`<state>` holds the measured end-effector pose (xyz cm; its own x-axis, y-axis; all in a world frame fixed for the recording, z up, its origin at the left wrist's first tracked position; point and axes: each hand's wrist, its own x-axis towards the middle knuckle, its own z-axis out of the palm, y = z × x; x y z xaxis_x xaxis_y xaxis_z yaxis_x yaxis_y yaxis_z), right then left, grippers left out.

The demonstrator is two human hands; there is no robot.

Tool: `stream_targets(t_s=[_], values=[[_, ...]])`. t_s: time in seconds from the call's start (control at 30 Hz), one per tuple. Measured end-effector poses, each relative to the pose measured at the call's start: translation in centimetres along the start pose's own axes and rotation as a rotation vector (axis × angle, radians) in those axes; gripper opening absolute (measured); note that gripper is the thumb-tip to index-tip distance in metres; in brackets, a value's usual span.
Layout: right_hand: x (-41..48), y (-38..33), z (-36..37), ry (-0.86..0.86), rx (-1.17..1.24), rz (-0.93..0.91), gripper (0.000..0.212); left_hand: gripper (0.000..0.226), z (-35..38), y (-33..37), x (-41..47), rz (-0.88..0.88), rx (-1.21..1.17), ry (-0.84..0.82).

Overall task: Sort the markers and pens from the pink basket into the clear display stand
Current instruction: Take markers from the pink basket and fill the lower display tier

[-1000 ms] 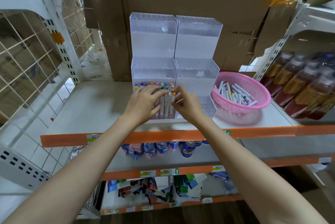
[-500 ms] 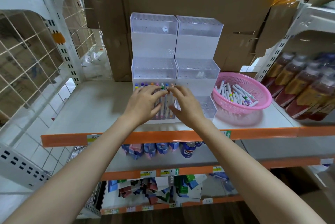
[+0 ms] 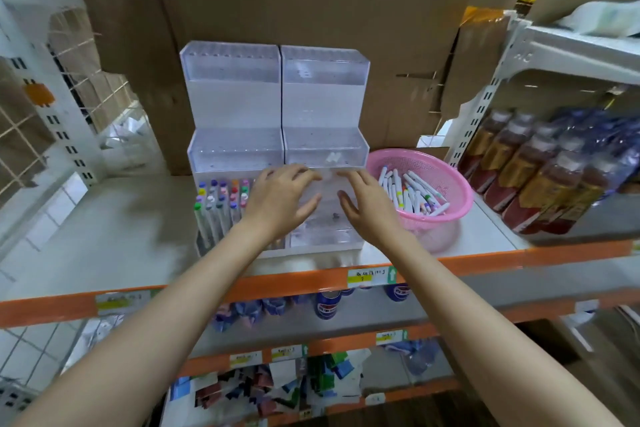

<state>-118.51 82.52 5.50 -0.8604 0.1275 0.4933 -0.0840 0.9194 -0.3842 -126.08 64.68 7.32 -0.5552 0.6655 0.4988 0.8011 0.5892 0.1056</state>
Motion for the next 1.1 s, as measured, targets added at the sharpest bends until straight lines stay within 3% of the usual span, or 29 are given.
stream_targets(t_s=[0.13,0.23,0.4,0.53,0.7,0.8,0.9,1.1], values=[[-0.2,5.5,-3.0,0.000,-0.050,0.106,0.037,0.050,2.2,4.2,3.7,0.068,-0.027,-0.073],[-0.3,9.1,-4.7,-0.013,-0.047,0.190,0.039,0.037,4.5,7.4,6.4,0.170,-0.042,-0.094],[-0.1,14.4,-5.6,-0.129,-0.092,0.299,0.036,0.031,8.3,11.9,10.3,0.229,-0.072,-0.111],[0.7,17.7,-5.6,-0.247,-0.109,0.365,0.045,0.032,10.4,14.2,13.2,0.111,0.047,-0.324],[2.5,19.4,-4.7,-0.311,-0.129,0.466,0.028,0.038,13.9,14.5,14.9,-0.043,0.164,-0.469],[3.1,20.1,-3.5,-0.420,-0.177,0.464,0.046,0.038,15.4,14.2,15.4,-0.075,0.070,-0.537],[3.6,20.8,-3.1,-0.436,-0.168,0.471,0.050,0.034,16.1,14.0,15.8,-0.089,0.050,-0.527],[3.8,21.2,-2.7,-0.377,-0.047,0.536,0.025,0.023,16.8,13.2,16.0,-0.182,-0.199,-0.452]])
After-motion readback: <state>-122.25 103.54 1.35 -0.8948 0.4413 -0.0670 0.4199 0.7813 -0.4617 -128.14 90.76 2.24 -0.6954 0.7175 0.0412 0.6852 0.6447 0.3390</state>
